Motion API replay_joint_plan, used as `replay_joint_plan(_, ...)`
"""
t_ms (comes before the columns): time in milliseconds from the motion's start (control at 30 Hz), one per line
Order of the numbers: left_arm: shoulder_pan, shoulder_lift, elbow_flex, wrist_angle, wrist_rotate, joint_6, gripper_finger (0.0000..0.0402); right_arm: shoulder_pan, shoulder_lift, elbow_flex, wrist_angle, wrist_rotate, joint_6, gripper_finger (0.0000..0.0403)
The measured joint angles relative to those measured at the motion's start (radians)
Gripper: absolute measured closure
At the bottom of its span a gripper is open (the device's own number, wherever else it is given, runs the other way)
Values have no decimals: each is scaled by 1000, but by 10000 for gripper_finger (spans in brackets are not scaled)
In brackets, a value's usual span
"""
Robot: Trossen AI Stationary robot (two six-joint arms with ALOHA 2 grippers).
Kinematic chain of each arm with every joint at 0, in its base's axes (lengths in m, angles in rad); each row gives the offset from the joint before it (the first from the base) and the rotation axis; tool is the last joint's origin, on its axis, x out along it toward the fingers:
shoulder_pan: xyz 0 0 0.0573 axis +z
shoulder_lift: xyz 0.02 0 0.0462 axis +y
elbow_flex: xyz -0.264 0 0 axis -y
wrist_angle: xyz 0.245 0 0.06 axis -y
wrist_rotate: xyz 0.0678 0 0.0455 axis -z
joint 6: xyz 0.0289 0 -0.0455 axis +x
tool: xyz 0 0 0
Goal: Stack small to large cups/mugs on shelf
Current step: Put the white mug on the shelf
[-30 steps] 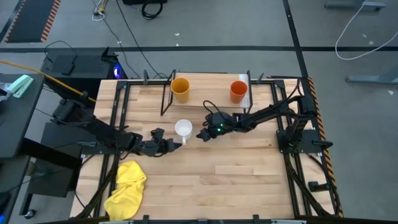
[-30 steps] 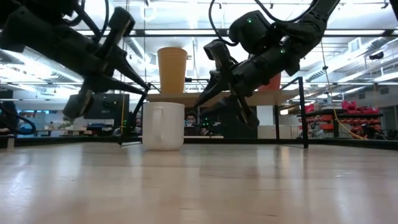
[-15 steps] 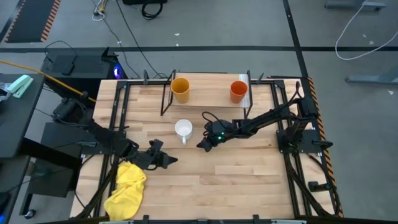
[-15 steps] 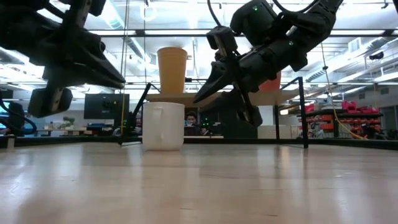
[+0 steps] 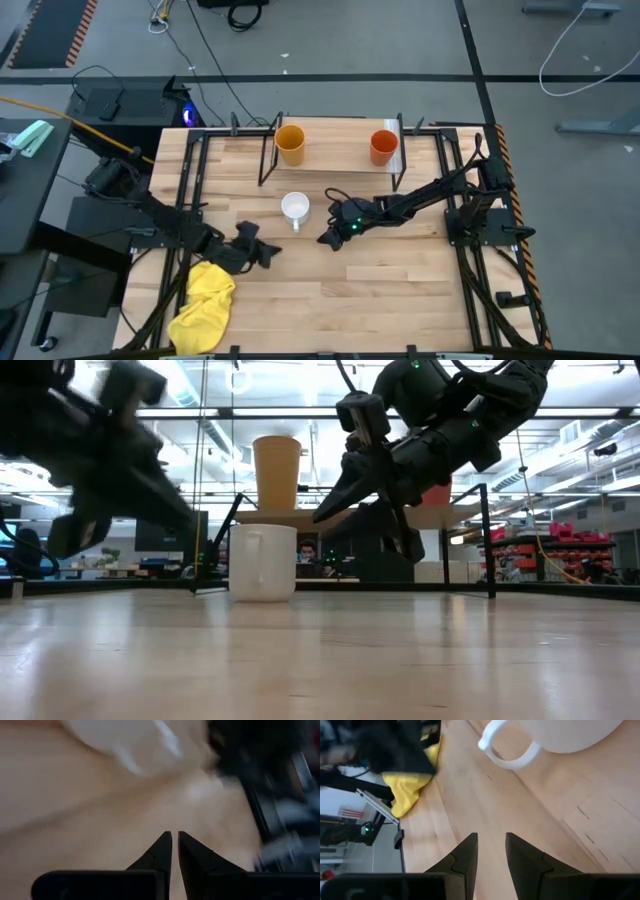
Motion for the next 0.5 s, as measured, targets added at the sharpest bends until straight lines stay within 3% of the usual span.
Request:
replay_joint_plan(100,-5,0,-36,0,-66,-119,365,0,0,0,-6,-8,29,295)
replay_joint_plan(267,-22,0,-173,303,-74,-147,379,5,-17,1,-4,-11,31,296)
replay_joint_plan(400,-21,-2,-274,534,-147,-124,386,4,-41,1,-7,3,15,296)
replay_joint_plan(500,3,0,-307,607,-141,-112,387,3,-58,1,-8,13,9,296)
